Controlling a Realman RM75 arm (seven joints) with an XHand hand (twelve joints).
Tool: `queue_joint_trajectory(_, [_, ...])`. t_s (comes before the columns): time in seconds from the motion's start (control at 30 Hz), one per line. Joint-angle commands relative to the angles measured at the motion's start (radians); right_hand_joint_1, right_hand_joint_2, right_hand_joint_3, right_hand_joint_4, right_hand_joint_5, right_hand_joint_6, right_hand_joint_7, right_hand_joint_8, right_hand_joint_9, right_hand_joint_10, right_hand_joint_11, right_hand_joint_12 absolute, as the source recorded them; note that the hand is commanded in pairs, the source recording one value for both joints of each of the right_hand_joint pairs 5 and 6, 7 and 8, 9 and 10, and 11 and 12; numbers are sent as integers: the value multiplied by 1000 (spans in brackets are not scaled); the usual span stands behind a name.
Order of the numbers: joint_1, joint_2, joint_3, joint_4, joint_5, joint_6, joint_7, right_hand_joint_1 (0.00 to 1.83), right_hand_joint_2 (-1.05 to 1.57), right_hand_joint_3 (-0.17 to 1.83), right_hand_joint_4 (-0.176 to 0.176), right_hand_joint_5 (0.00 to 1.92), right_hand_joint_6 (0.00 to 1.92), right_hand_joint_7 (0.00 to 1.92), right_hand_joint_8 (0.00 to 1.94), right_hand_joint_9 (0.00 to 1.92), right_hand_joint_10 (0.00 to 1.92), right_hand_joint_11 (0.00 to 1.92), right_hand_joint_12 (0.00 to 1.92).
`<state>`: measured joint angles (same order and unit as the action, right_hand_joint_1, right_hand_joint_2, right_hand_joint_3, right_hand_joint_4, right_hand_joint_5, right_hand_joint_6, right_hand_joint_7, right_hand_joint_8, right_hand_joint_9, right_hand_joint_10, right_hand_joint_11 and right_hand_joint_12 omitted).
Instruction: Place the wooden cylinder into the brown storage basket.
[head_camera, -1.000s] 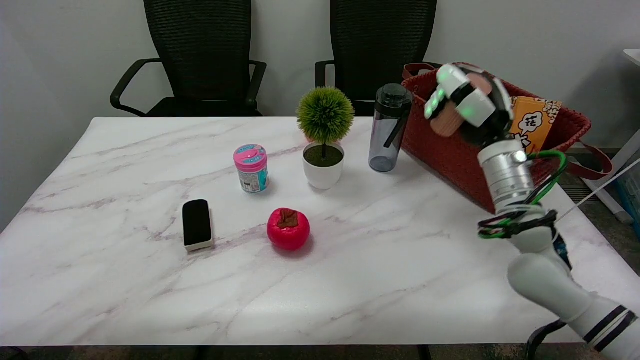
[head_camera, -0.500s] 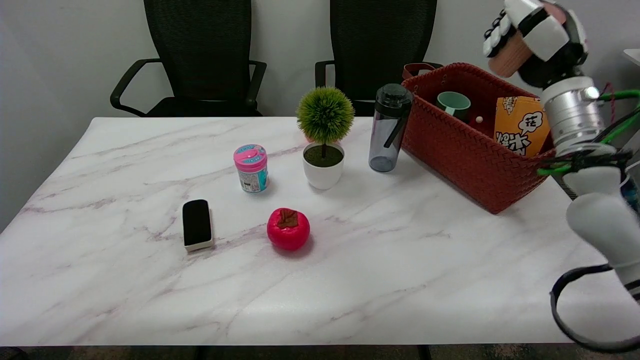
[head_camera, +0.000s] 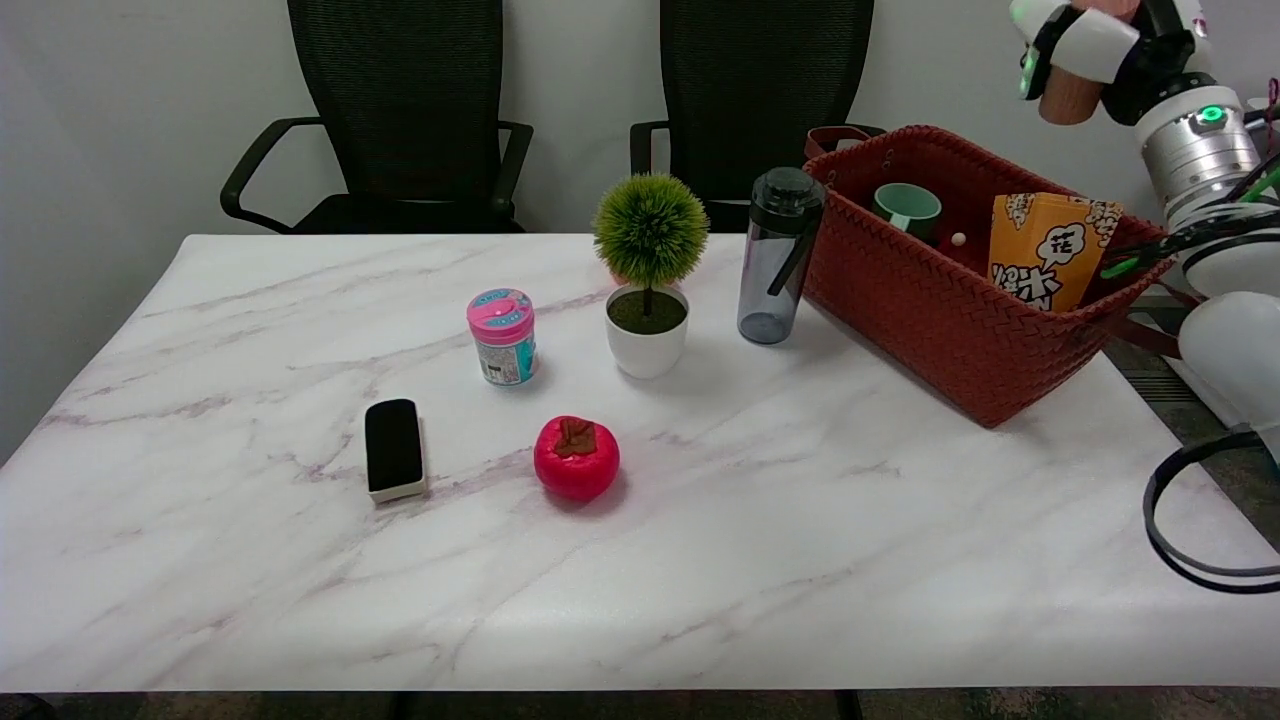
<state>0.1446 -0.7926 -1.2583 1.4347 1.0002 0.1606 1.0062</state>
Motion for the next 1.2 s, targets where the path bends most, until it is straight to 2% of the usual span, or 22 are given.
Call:
queue_joint_trajectory(0.03, [152, 88, -176, -283, -510, -111, -134, 984, 1533, 726, 0, 1920, 1920, 1920, 1920, 1920, 1920, 1920, 1920])
queue_joint_trajectory(0.2, [99, 85, -176, -233, -604, -101, -134, 977, 1553, 670, 0, 1920, 1920, 1920, 1920, 1920, 1920, 1920, 1920])
queue_joint_trajectory(0.6, [77, 75, -213, -128, -605, -82, -126, 967, 1565, 616, 0, 1920, 1920, 1920, 1920, 1920, 1920, 1920, 1920])
queue_joint_trajectory(0.93, [85, 74, -251, -107, -597, -73, -126, 961, 1546, 622, 0, 1920, 1920, 1920, 1920, 1920, 1920, 1920, 1920])
queue_joint_trajectory(1.2, [98, 29, -267, -168, -595, -69, -103, 899, 1571, 623, 0, 1920, 1920, 1920, 1920, 1920, 1920, 1920, 1920])
